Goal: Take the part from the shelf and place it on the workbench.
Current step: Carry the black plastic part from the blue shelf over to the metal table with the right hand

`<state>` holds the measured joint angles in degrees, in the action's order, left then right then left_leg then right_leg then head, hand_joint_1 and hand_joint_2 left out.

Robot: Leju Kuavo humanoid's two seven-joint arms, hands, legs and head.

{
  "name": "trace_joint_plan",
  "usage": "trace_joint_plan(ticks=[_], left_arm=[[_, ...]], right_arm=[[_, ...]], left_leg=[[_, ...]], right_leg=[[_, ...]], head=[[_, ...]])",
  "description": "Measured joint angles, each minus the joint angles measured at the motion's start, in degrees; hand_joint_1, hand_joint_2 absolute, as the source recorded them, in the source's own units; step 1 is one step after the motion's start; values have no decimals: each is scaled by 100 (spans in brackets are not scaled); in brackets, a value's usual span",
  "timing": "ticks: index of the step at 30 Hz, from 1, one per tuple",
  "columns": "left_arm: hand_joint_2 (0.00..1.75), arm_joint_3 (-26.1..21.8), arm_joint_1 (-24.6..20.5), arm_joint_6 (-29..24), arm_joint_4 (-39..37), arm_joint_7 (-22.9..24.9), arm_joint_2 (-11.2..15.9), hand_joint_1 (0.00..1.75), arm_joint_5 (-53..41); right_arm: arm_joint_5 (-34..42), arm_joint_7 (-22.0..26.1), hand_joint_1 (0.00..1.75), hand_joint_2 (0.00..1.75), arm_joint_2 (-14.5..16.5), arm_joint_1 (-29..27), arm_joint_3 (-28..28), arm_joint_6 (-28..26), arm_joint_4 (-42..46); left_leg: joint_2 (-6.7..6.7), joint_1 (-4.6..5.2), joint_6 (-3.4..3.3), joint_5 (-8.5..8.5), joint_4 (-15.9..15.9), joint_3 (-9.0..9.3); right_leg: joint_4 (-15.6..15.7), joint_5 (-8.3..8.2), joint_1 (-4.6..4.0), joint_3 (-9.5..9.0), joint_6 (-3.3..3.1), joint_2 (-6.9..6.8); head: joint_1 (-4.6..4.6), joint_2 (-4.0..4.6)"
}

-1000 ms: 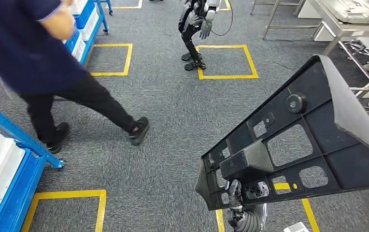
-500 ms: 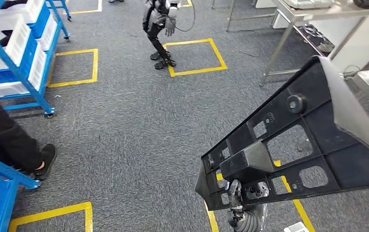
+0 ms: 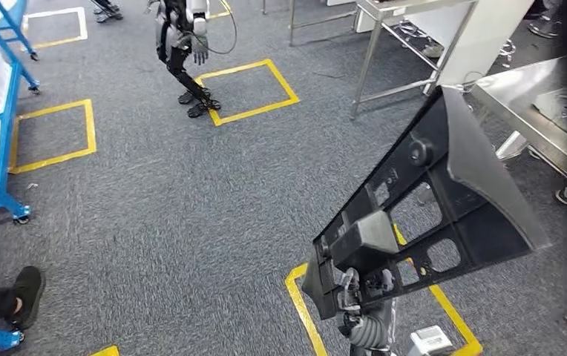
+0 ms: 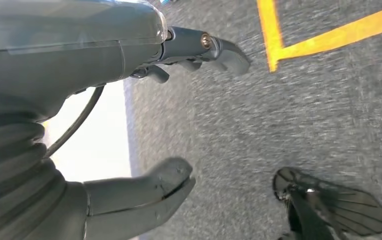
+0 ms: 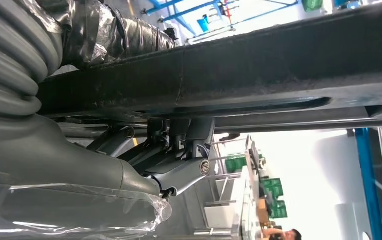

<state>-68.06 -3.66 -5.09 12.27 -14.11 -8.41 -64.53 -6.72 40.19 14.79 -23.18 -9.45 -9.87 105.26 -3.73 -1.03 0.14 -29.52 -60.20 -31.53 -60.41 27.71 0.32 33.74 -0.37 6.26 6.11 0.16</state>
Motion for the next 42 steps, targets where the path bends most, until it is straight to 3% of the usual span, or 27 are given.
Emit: trace_joint_plan(ticks=[2, 4, 6, 8, 9, 10, 11, 13, 15, 17, 18, 20, 22, 24, 25, 26, 28, 30, 32, 33, 35, 37, 39, 40, 41, 42], left_arm=[[175, 0, -15, 7, 0, -7, -1, 0, -3], [175, 0, -19, 8, -1, -13, 0, 0, -7], [175, 0, -4, 8, 0, -22, 4, 0, -8], [175, 0, 14, 8, 0, -27, 10, 0, -9], [175, -1, 19, 8, -1, -27, 13, 0, -9], [175, -1, 18, 8, -1, -27, 15, 0, -10], [175, -1, 13, 8, -1, -27, 15, 0, -13], [175, 0, 6, 9, -1, -29, 11, 0, -32], [175, 0, 2, 8, -1, -32, 6, 0, -64], [175, 0, -15, -4, -1, -38, -1, 0, -86], [175, 0, -25, -14, 0, -42, -3, 0, -91], [175, -1, -29, -30, 1, -50, -6, 0, -93], [175, -3, -14, -33, 1, -56, -6, 0, -93], [175, -4, 5, -34, 0, -56, -6, 0, -92], [175, -4, 14, -36, 1, -55, -5, 0, -92], [175, -4, 19, -38, 1, -54, -2, 0, -92], [175, -5, 21, -45, 1, -53, 3, 0, -92], [175, -7, 12, -55, 0, -55, 3, 0, -93], [175, -7, -3, -72, -1, -52, 2, 0, -96], [175, -7, -9, -80, -1, -48, -3, 0, -99], [175, -7, -12, -92, 1, -44, -8, 0, -109], [175, -8, 2, -99, 2, -44, -7, 0, -122], [175, -9, 18, -99, 2, -45, -4, 0, -130], [175, -9, 21, -98, 2, -46, -3, 0, -132], [175, -9, 19, -98, 2, -48, -3, 0, -135], [175, -9, 16, -97, 2, -52, -4, 0, -138]], right_arm=[[19, 1, 175, 175, -64, 39, -69, -26, -37], [32, 1, 175, 175, -114, 71, -115, -42, -62], [40, 1, 175, 175, -152, 102, -160, -53, -80], [43, 1, 175, 175, -182, 121, -199, -56, -101], [43, 1, 175, 175, -196, 124, -213, -58, -112], [43, 1, 175, 175, -210, 126, -225, -62, -120], [43, 1, 175, 175, -224, 128, -236, -68, -126], [47, 1, 175, 175, -244, 131, -258, -88, -125], [55, 1, 175, 175, -256, 113, -274, -95, -95], [79, 2, 175, 175, -263, 37, -266, -68, -17], [97, 2, 175, 175, -265, -21, -254, -41, 39], [123, 2, 175, 175, -264, -106, -231, 15, 138], [130, 1, 175, 175, -263, -137, -221, 48, 181], [133, 1, 175, 175, -263, -164, -210, 58, 197], [135, 1, 175, 175, -263, -178, -204, 60, 206], [137, 1, 175, 175, -263, -189, -198, 61, 215], [137, 1, 175, 175, -263, -206, -190, 68, 229], [140, 1, 175, 175, -263, -226, -174, 122, 249], [142, 1, 175, 175, -256, -268, -144, 241, 281], [139, 2, 175, 175, -250, -295, -127, 306, 300], [132, 2, 175, 175, -239, -338, -98, 406, 338], [131, 2, 175, 175, -230, -361, -70, 470, 359], [132, 2, 175, 175, -212, -395, -31, 515, 361], [133, 2, 175, 175, -202, -418, -8, 533, 362], [132, 1, 175, 175, -190, -442, 11, 548, 363], [131, 1, 175, 175, -179, -460, 29, 562, 371]], left_leg=[[119, 19, -93, 32, 20, 2], [249, 10, -176, 75, 60, 13], [383, 16, -216, 94, 85, 0], [537, 35, -227, 89, 86, -16], [617, 42, -229, 84, 85, -18], [693, 47, -230, 76, 85, -13], [762, 50, -227, 66, 86, -1], [885, 64, -203, 38, 86, 37], [998, 77, -156, 18, 94, 67], [1123, 87, -107, 8, 121, 105], [1123, 86, -84, -22, 106, 124], [865, 76, -40, -228, -178, 36], [517, 49, -9, -582, -866, -280], [424, 36, 22, -732, -1397, -555], [416, 31, 33, -634, -1372, -563], [394, 25, 43, -433, -1126, -467], [187, 1, 63, -68, -382, -152], [-5, -6, 23, 9, -14, 7], [45, 9, -63, 0, 9, 21], [116, 5, -101, 14, 27, 29], [254, -19, -171, 44, 75, 43], [397, -12, -209, 45, 97, 48], [559, -1, -215, 24, 98, 54], [637, 0, -213, 8, 98, 67], [711, 0, -207, -11, 98, 88], [778, 1, -198, -32, 100, 120]], right_leg=[[0, -22, 12, 41, 66, 64], [-152, 80, 6, 121, 116, -143], [-720, 414, -2, 385, 156, -473], [-1404, 704, 10, 710, 181, -583], [-1537, 709, 12, 768, 180, -595], [-1459, 612, 7, 719, 167, -611], [-1172, 437, -4, 560, 143, -647], [-370, 129, -76, 131, 55, -901], [61, 42, -160, -76, -29, -1086], [119, 38, -181, -79, -79, -991], [166, 15, -163, -102, -102, -922], [267, -41, -105, -160, -165, -776], [288, -61, -72, -167, -200, -621], [264, -55, -66, -158, -203, -437], [241, -48, -59, -157, -192, -337], [209, -33, -47, -156, -173, -240], [108, 22, -26, -135, -107, -74], [24, 60, -20, -80, -33, 47], [13, 46, -11, -31, 30, 161], [5, 46, -8, -17, 53, 169], [-221, 184, -25, 100, 100, -80], [-845, 507, -26, 421, 151, -448], [-1445, 701, -2, 745, 180, -576], [-1501, 652, 3, 785, 179, -599], [-1334, 500, 2, 709, 168, -629], [-975, 283, -12, 528, 138, -706]], head=[[-2, 1], [0, 1], [2, 0], [2, -1], [2, 0], [3, 0], [3, 0], [3, 0], [3, -1], [1, -1], [1, 0], [-2, 0], [-4, -1], [-4, -1], [-3, -1], [-4, 0], [-4, 1], [-3, 1], [-3, 1], [-3, 1], [5, 1], [13, 0], [13, -1], [12, 0], [13, 0], [13, 0]])
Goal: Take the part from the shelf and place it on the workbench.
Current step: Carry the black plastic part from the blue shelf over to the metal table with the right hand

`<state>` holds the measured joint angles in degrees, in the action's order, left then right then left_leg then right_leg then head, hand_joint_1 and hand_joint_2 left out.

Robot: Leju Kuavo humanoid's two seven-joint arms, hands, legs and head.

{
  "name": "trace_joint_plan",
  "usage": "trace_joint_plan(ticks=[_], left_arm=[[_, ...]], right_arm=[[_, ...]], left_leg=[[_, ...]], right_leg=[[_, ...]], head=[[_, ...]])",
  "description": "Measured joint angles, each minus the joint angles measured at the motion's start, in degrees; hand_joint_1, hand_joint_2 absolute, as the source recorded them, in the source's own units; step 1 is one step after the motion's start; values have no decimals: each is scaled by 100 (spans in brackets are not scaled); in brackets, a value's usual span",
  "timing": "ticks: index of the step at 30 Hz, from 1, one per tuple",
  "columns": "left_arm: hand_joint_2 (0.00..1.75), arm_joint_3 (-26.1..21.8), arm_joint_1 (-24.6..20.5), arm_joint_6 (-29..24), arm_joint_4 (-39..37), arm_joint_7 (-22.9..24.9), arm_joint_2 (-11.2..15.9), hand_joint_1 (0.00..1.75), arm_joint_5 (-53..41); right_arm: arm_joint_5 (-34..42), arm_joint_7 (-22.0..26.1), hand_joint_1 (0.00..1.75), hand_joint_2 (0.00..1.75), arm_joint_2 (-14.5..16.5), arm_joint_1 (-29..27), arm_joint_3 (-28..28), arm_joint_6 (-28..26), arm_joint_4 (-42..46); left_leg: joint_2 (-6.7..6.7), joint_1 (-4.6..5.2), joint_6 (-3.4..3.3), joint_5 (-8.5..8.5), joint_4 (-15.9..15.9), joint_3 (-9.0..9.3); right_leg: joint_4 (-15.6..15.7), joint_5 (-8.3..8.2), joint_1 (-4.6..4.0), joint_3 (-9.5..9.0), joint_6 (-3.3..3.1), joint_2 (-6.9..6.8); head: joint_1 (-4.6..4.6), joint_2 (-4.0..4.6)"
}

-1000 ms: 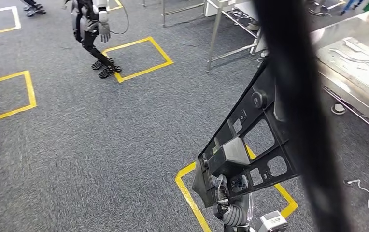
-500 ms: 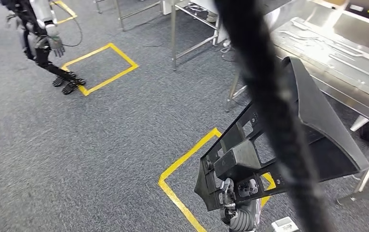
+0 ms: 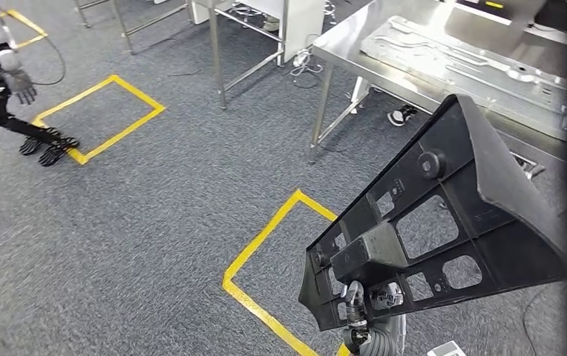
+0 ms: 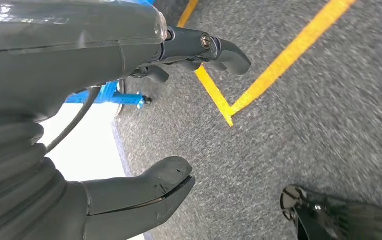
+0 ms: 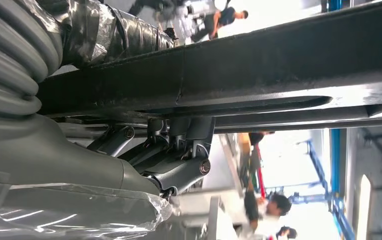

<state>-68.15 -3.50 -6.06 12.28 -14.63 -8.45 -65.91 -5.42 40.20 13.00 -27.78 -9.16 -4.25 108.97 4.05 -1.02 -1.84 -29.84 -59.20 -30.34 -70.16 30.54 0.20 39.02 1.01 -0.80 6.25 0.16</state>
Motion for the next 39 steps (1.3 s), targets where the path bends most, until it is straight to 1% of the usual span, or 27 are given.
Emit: trace_joint_plan(ticks=[2, 3, 4, 6, 7, 9, 10, 12, 13, 14, 15, 17, 19, 21, 22, 24, 25, 26, 27, 28, 29, 30, 32, 34, 36, 37, 39], left_arm=[[175, 0, -4, 1, -1, -6, -5, 0, -8], [175, 1, -7, -1, -1, -8, -7, 0, -15], [175, 1, -14, -11, -1, -8, -9, 0, -31], [175, 4, -37, -54, -1, -6, -10, 0, -80], [175, 7, -47, -78, 0, -4, -8, 0, -100], [175, 11, -54, -107, -1, -2, -5, 0, -120], [175, 12, -50, -113, -1, 1, -4, 0, -124], [175, 13, -35, -115, -2, 6, -3, 0, -129], [175, 13, -24, -116, -1, 10, -3, 0, -130], [175, 13, -16, -116, -1, 12, -2, 0, -130], [175, 13, -11, -117, -1, 14, 1, 0, -130], [175, 14, -6, -119, -1, 14, 7, 0, -130], [175, 16, -11, -120, -1, 11, 10, 0, -130], [175, 17, -31, -120, -1, 10, 8, 0, -131], [175, 17, -41, -118, -1, 10, 4, 0, -131], [175, 17, -43, -102, -1, 7, 0, 0, -130], [175, 17, -37, -89, 0, 4, 1, 0, -125], [175, 17, -28, -76, 0, -1, 2, 0, -120], [175, 17, -20, -66, 0, -5, 2, 0, -114], [175, 17, -14, -60, -1, -8, 2, 0, -110], [175, 17, -13, -55, -1, -10, -2, 0, -107], [175, 17, -16, -49, -2, -11, -7, 0, -105], [175, 17, -22, -32, -2, -13, -28, 0, -97], [175, 17, -31, -16, -2, -15, -44, 0, -80], [175, 17, -51, -9, -2, -33, -49, 0, -62], [175, 16, -64, -8, -2, -53, -49, 0, -55], [175, 11, -78, -5, -2, -98, -38, 0, -44]], right_arm=[[-2, 1, 175, 175, 24, -21, 24, 19, 24], [-4, 1, 175, 175, 37, -28, 33, 29, 39], [-7, 1, 175, 175, 52, -36, 43, 38, 49], [-19, 1, 175, 175, 90, -67, 77, 59, 69], [-27, 1, 175, 175, 113, -86, 98, 66, 79], [-45, 0, 175, 175, 156, -103, 131, 80, 96], [-55, 0, 175, 175, 172, -105, 142, 86, 100], [-70, -1, 175, 175, 190, -108, 158, 95, 101], [-73, -1, 175, 175, 193, -114, 165, 96, 101], [-74, -1, 175, 175, 197, -120, 173, 96, 101], [-75, -1, 175, 175, 201, -124, 179, 97, 101], [-78, -1, 175, 175, 215, -126, 193, 97, 101], [-81, 0, 175, 175, 226, -127, 210, 98, 102], [-83, 1, 175, 175, 228, -139, 223, 99, 104], [-83, 1, 175, 175, 228, -147, 230, 99, 105], [-85, 2, 175, 175, 228, -149, 239, 103, 113], [-86, 1, 175, 175, 228, -147, 243, 106, 116], [-88, 1, 175, 175, 228, -143, 246, 110, 119], [-91, 0, 175, 175, 228, -144, 250, 114, 118], [-94, -1, 175, 175, 228, -149, 254, 117, 118], [-97, 0, 175, 175, 228, -153, 258, 121, 118], [-99, 0, 175, 175, 228, -156, 261, 126, 118], [-103, -1, 175, 175, 230, -155, 263, 137, 119], [-114, 0, 175, 175, 243, -154, 267, 151, 119], [-131, 1, 175, 175, 268, -161, 274, 180, 119], [-148, 1, 175, 175, 282, -171, 281, 204, 120], [-190, 1, 175, 175, 321, -171, 300, 260, 119]], left_leg=[[123, 11, 37, -49, 4, 65], [182, 19, 61, -70, 8, 93], [242, 25, 88, -88, 17, 116], [348, 28, 142, -122, 40, 178], [286, 24, 169, -164, 7, 190], [-35, 12, 208, -398, -363, 46], [-214, 9, 223, -574, -722, -131], [-347, 5, 247, -821, -1419, -514], [-357, 3, 255, -786, -1545, -609], [-368, 2, 257, -621, -1425, -593], [-413, -4, 256, -378, -1111, -485], [-650, -20, 239, -35, -398, -210], [-804, -13, 194, 3, -111, -99], [-713, -3, 125, 11, -75, -78], [-646, -10, 85, 26, -50, -60], [-505, -34, 13, 53, 8, -35], [-431, -27, -7, 52, 18, -27], [-355, -22, -19, 44, 21, -23], [-273, -18, -22, 31, 20, -16], [-194, -16, -22, 14, 20, -2], [-119, -16, -16, -6, 20, 20], [-48, -16, -7, -30, 21, 52], [75, -9, 26, -84, 27, 124], [178, -8, 86, -126, 44, 179], [301, -7, 157, -146, 91, 249], [300, -10, 189, -167, 94, 286], [68, -12, 231, -326, -112, 238]], right_leg=[[736, -274, -77, -377, -81, -281], [947, -316, -118, -481, -118, -376], [1016, -295, -150, -507, -142, -401], [1072, -314, -135, -524, -186, -245], [1118, -331, -107, -553, -214, -171], [1198, -366, -46, -611, -272, -33], [1202, -366, -45, -614, -294, 35], [1180, -355, -44, -607, -313, 206], [1164, -346, -44, -609, -312, 301], [1142, -334, -40, -614, -301, 398], [1114, -316, -33, -620, -281, 490], [1030, -268, -20, -605, -222, 643], [976, -247, -12, -560, -151, 761], [984, -265, -1, -526, -83, 874], [965, -253, -6, -510, -55, 828], [669, -72, -21, -363, -4, 525], [359, 93, -21, -208, 22, 322], [-14, 260, -8, -14, 47, 202], [-339, 366, 9, 161, 67, 142], [-508, 370, 27, 260, 80, 115], [-464, 265, 39, 249, 85, 95], [-186, 67, 44, 112, 76, 54], [605, -269, 7, -295, 5, -192], [1018, -350, -60, -500, -78, -377], [1059, -343, -90, -503, -126, -283], [1103, -363, -69, -526, -148, -209], [1209, -412, -14, -587, -200, -71]], head=[[-2, -1], [-3, -1], [-5, -1], [-5, -1], [-5, 0], [-8, 1], [-9, 1], [-10, 1], [-10, 0], [-10, 1], [-10, 1], [-8, 1], [-7, 0], [-7, 0], [-7, 0], [-1, -1], [1, -1], [2, -1], [2, -1], [1, 0], [1, 0], [1, -1], [-1, -1], [-1, -1], [1, 0], [-1, 0], [-4, 0]])
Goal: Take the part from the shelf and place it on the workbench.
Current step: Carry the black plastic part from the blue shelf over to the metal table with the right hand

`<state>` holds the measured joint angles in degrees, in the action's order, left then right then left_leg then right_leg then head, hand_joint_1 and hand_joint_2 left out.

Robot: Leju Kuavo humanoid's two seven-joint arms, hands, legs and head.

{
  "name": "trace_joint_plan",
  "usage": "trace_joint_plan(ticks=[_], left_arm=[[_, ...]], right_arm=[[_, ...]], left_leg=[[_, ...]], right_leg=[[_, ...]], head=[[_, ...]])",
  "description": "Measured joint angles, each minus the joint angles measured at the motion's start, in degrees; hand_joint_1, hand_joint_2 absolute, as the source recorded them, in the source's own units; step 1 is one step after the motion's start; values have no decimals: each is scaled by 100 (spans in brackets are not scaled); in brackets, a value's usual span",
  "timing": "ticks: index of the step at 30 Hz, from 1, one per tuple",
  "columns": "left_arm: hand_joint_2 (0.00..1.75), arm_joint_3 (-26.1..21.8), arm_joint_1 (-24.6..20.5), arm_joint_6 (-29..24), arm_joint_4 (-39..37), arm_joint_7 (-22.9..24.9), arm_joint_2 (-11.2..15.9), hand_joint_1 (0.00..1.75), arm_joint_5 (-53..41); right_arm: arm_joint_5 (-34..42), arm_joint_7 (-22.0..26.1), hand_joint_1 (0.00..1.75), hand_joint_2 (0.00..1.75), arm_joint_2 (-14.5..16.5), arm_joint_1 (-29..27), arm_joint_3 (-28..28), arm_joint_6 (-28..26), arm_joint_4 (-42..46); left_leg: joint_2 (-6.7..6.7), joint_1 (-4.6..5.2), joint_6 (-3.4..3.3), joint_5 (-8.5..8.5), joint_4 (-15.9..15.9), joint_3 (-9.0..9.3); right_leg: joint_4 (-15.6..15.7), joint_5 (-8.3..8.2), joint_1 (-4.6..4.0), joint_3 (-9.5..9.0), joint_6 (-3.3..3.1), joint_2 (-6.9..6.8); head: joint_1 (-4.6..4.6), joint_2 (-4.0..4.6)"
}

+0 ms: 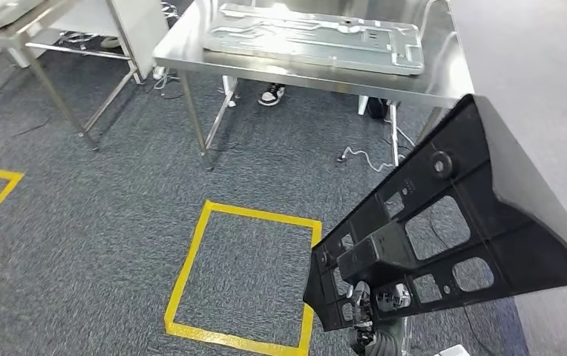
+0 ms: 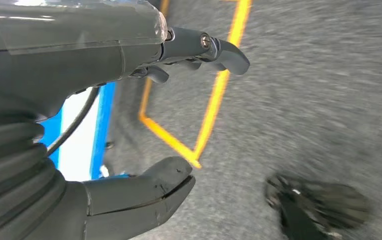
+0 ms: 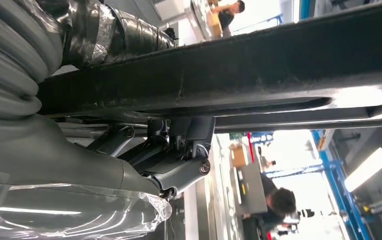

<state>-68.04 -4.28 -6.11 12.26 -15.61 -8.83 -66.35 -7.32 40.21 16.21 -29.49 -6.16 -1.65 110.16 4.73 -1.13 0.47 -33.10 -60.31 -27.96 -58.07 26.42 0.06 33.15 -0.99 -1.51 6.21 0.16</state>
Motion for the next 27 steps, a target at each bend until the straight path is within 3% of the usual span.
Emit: trace_joint_plan(ticks=[2, 3, 4, 5, 7, 9, 12, 13, 15, 17, 18, 19, 20, 21, 23, 24, 25, 27], left_arm=[[175, -5, 5, 9, 0, -15, 12, 0, -1], [175, -7, 16, 14, 0, -10, 13, 0, -9], [175, -7, 31, 15, 0, -4, 13, 0, -24], [175, -7, 49, 13, 0, 3, 13, 0, -41], [175, -6, 72, -6, 0, 18, 13, 0, -86], [175, 2, 71, -42, 0, 53, 12, 0, -141], [175, 19, 33, -71, 0, 100, 10, 0, -185], [175, 20, 26, -62, 0, 105, 3, 0, -184], [175, 20, 28, -35, 0, 107, -8, 0, -168], [175, 20, 52, -5, 0, 107, -11, 0, -144], [175, 20, 67, 4, 0, 107, -11, 0, -136], [175, 20, 84, 7, 0, 109, -11, 0, -132], [175, 20, 97, 7, 0, 115, -11, 0, -130], [175, 19, 103, 7, 0, 121, -13, 0, -128], [175, 18, 105, 6, 0, 136, -20, 0, -127], [175, 17, 101, 5, 0, 140, -25, 0, -127], [175, 17, 99, 4, 0, 143, -27, 0, -127], [175, 17, 85, -9, 0, 148, -29, 0, -127]], right_arm=[[-27, -1, 175, 175, 41, 25, 22, 32, -15], [-31, -2, 175, 175, 56, 34, 33, 34, -26], [-33, -2, 175, 175, 69, 33, 46, 30, -38], [-34, -2, 175, 175, 83, 27, 61, 24, -46], [-42, -2, 175, 175, 114, 8, 94, 17, -53], [-103, -3, 175, 175, 153, -12, 131, -10, -54], [-391, -29, 175, 175, 219, -31, 195, -243, -70], [-504, -51, 175, 175, 237, -35, 219, -353, -86], [-702, -87, 175, 175, 261, -37, 254, -541, -122], [-879, -101, 175, 175, 269, -29, 262, -680, -160], [-959, -109, 175, 175, 271, -24, 261, -733, -185], [-1024, -121, 175, 175, 272, -23, 260, -780, -216], [-1083, -139, 175, 175, 272, -23, 257, -824, -250], [-1130, -158, 175, 175, 270, -25, 255, -864, -284], [-1200, -186, 175, 175, 265, -22, 250, -935, -343], [-1224, -191, 175, 175, 260, -18, 247, -968, -373], [-1240, -191, 175, 175, 252, -15, 240, -997, -401], [-1252, -198, 175, 175, 238, -14, 223, -1064, -455]], left_leg=[[-316, -12, 14, -327, -646, -335], [-383, -13, 23, -452, -997, -537], [-409, -15, 36, -475, -1220, -688], [-421, -18, 48, -380, -1249, -754], [-473, -34, 64, 70, -721, -612], [-617, -45, 41, 342, -149, -424], [-686, -17, -74, 355, 7, -386], [-664, -21, -113, 364, 27, -373], [-621, -43, -194, 371, 80, -339], [-576, -43, -243, 331, 113, -316], [-547, -37, -255, 297, 117, -298], [-517, -32, -250, 258, 117, -268], [-490, -30, -242, 217, 118, -221], [-465, -33, -232, 171, 118, -158], [-431, -40, -203, 75, 129, -13], [-418, -37, -174, 28, 139, 47], [-407, -35, -139, -14, 160, 96], [-385, -28, -54, -92, 236, 206]], right_leg=[[40, -17, 26, -28, -42, 134], [37, -14, 25, -28, -55, 214], [29, -6, 23, -33, -58, 305], [14, 5, 25, -38, -54, 400], [-53, 50, 39, -40, -20, 570], [-162, 115, 36, -7, 43, 676], [-213, 149, 31, 42, 144, 748], [-211, 151, 38, 41, 171, 741], [-394, 250, 34, 125, 225, 558], [-1004, 499, 39, 458, 274, 299], [-1380, 607, 53, 681, 296, 232], [-1655, 637, 65, 863, 310, 200], [-1743, 563, 73, 952, 316, 185], [-1609, 385, 77, 927, 313, 175], [-908, -45, 69, 638, 276, 137], [-585, -136, 45, 488, 247, 107], [-387, -134, 19, 387, 210, 82], [-297, 40, -31, 293, 135, 76]], head=[[-3, 0], [-4, 1], [-4, 0], [-4, 0], [-4, -1], [-3, -1], [-2, 0], [-2, 1], [-1, 1], [3, 0], [3, 0], [5, 0], [4, 0], [6, 0], [5, -1], [7, -1], [6, -1], [8, 0]])
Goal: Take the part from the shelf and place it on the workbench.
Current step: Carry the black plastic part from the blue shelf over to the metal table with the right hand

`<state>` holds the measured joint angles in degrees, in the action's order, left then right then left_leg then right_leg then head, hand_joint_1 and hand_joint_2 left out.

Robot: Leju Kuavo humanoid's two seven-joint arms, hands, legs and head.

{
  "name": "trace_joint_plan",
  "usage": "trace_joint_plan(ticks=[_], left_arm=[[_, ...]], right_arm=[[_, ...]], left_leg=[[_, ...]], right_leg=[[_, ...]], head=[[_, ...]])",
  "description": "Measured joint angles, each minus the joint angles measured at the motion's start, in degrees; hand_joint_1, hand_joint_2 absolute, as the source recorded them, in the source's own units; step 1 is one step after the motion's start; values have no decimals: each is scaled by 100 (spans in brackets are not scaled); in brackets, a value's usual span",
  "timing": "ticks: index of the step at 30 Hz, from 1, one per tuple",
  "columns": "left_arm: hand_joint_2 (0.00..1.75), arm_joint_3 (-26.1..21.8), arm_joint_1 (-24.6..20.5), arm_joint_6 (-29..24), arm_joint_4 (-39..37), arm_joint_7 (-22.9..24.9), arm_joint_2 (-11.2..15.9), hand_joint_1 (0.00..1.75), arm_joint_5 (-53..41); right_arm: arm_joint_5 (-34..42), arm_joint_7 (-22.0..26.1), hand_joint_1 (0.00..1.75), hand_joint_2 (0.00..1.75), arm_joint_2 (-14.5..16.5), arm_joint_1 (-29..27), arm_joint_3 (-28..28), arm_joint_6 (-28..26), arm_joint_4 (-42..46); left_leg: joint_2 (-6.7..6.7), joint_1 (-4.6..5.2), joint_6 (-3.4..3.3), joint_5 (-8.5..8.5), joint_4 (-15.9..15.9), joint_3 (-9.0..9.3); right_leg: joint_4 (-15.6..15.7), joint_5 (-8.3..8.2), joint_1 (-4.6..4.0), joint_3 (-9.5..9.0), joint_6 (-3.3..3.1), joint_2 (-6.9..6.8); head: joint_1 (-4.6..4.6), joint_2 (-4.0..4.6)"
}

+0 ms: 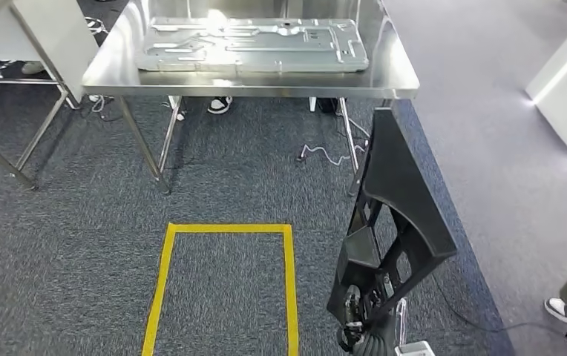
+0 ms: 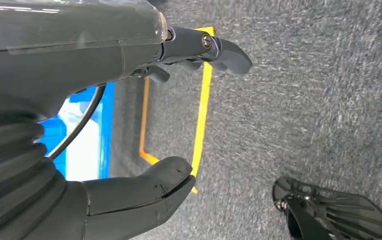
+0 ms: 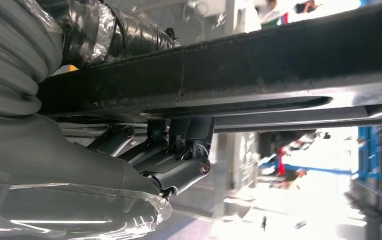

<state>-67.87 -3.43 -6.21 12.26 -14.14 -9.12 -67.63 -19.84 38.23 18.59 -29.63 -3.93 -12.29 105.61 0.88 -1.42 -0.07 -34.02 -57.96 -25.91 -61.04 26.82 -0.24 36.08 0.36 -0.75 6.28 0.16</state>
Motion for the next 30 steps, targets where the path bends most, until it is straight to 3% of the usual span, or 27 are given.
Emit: trace_joint_plan(ticks=[2, 3, 4, 6, 7, 8, 9, 11, 12, 13, 15, 17, 19, 20, 22, 24, 25, 26, 28, 29, 30], left_arm=[[175, -1, -30, -13, 1, 7, 1, 0, 2], [175, -2, -45, -14, 2, 9, 1, 0, 3], [175, -3, -58, -12, 2, 9, 2, 0, 5], [175, -7, -48, -6, 2, 12, 1, 0, 7], [175, -9, -27, -3, 2, 15, 1, 0, 7], [175, -11, 5, -1, 2, 23, 1, 0, 7], [175, -14, 38, -1, 2, 31, 2, 0, 8], [175, -20, 94, 3, 2, 43, 11, 0, 9], [175, -24, 113, 6, 1, 41, 16, 0, 10], [175, -26, 118, 10, 1, 40, 22, 0, 10], [175, -30, 95, 14, 0, 42, 27, 0, 11], [175, -31, 46, 14, 0, 46, 21, 0, 13], [175, -31, 32, 14, 0, 45, 13, 0, 12], [175, -31, 41, 14, 0, 46, 12, 0, 11], [175, -31, 57, 14, 0, 51, 11, 0, 9], [175, -32, 84, 15, 0, 63, 11, 0, 9], [175, -33, 97, 16, 0, 71, 11, 0, 9], [175, -33, 106, 16, 0, 75, 10, 0, 8], [175, -40, 102, 16, 0, 81, 10, 0, 8], [175, -44, 73, 15, 0, 81, 8, 0, 7], [175, -48, 22, 14, 0, 79, 1, 0, 7]], right_arm=[[-2, -11, 175, 175, -7, -7, -15, -67, -36], [-6, -15, 175, 175, -8, -7, -19, -90, -49], [-10, -17, 175, 175, -8, -4, -24, -102, -63], [-17, -18, 175, 175, -8, 5, -30, -114, -94], [-19, -23, 175, 175, -8, 7, -30, -125, -110], [-23, -33, 175, 175, -9, 6, -31, -142, -125], [-32, -52, 175, 175, -12, 6, -31, -161, -138], [-57, -89, 175, 175, -19, 4, -31, -191, -169], [-69, -98, 175, 175, -24, 6, -32, -199, -189], [-78, -102, 175, 175, -31, 9, -36, -205, -210], [-87, -104, 175, 175, -47, 21, -50, -214, -239], [-89, -106, 175, 175, -60, 39, -62, -222, -247], [-95, -106, 175, 175, -78, 58, -72, -240, -257], [-99, -113, 175, 175, -89, 61, -80, -255, -268], [-104, -136, 175, 175, -110, 64, -99, -297, -299], [-110, -177, 175, 175, -131, 65, -112, -342, -341], [-114, -192, 175, 175, -140, 65, -115, -366, -366], [-117, -206, 175, 175, -148, 65, -116, -389, -398], [-121, -233, 175, 175, -168, 69, -121, -445, -478], [-123, -258, 175, 175, -177, 75, -131, -481, -508], [-125, -286, 175, 175, -184, 86, -145, -524, -516]], left_leg=[[7, -2, 62, -61, 32, 169], [0, 2, 76, -96, -100, 164], [-14, 4, 82, -153, -384, 35], [-32, 13, 91, -287, -1240, -589], [-35, 16, 97, -271, -1587, -945], [-36, 17, 98, -127, -1745, -1235], [-38, 20, 90, 158, -1672, -1424], [-47, 46, 36, 920, -1071, -1537], [-55, 72, -5, 1174, -845, -1520], [-57, 99, -50, 1264, -696, -1469], [-57, 138, -132, 1031, -552, -1268], [-84, 100, -187, 776, -238, -945], [-113, 36, -221, 663, 68, -573], [-116, 23, -228, 611, 212, -375], [-134, 1, -207, 488, 475, 63], [-159, -34, -162, 320, 711, 538], [-167, -55, -137, 220, 807, 773], [-167, -76, -112, 108, 881, 988], [-173, -102, -31, -137, 937, 1365], [-174, -111, 29, -255, 947, 1493], [-182, -117, 88, -309, 893, 1575]], right_leg=[[101, 110, 37, -194, -78, 35], [176, 157, 56, -332, -119, 41], [249, 208, 77, -479, -154, 41], [325, 351, 65, -719, -203, 44], [346, 441, 60, -836, -211, 67], [363, 539, 56, -963, -214, 99], [379, 644, 55, -1102, -210, 134], [442, 870, 55, -1417, -185, 186], [486, 966, 53, -1553, -156, 199], [550, 1040, 52, -1671, -115, 208], [662, 1067, 45, -1853, -25, 209], [299, 790, 28, -1749, 37, 197], [-568, 471, 34, -1203, 89, 166], [-929, 479, 56, -883, 114, 150], [-1209, 875, 101, -349, 171, 134], [-993, 1270, 137, 19, 230, 117], [-740, 1221, 152, 147, 252, 104], [-395, 871, 163, 245, 259, 80], [137, -227, 138, 339, 208, 10], [204, -602, 107, 349, 146, -9], [145, -721, 69, 337, 66, -12]], head=[[-8, 0], [-15, -1], [-20, -1], [-24, -1], [-23, -1], [-24, -1], [-24, -1], [-21, -1], [-21, 0], [-22, -1], [-24, -1], [-21, -1], [-20, -1], [-19, -1], [-22, -2], [-21, -1], [-19, -1], [-19, -1], [-18, -1], [-19, 0], [-23, -1]])
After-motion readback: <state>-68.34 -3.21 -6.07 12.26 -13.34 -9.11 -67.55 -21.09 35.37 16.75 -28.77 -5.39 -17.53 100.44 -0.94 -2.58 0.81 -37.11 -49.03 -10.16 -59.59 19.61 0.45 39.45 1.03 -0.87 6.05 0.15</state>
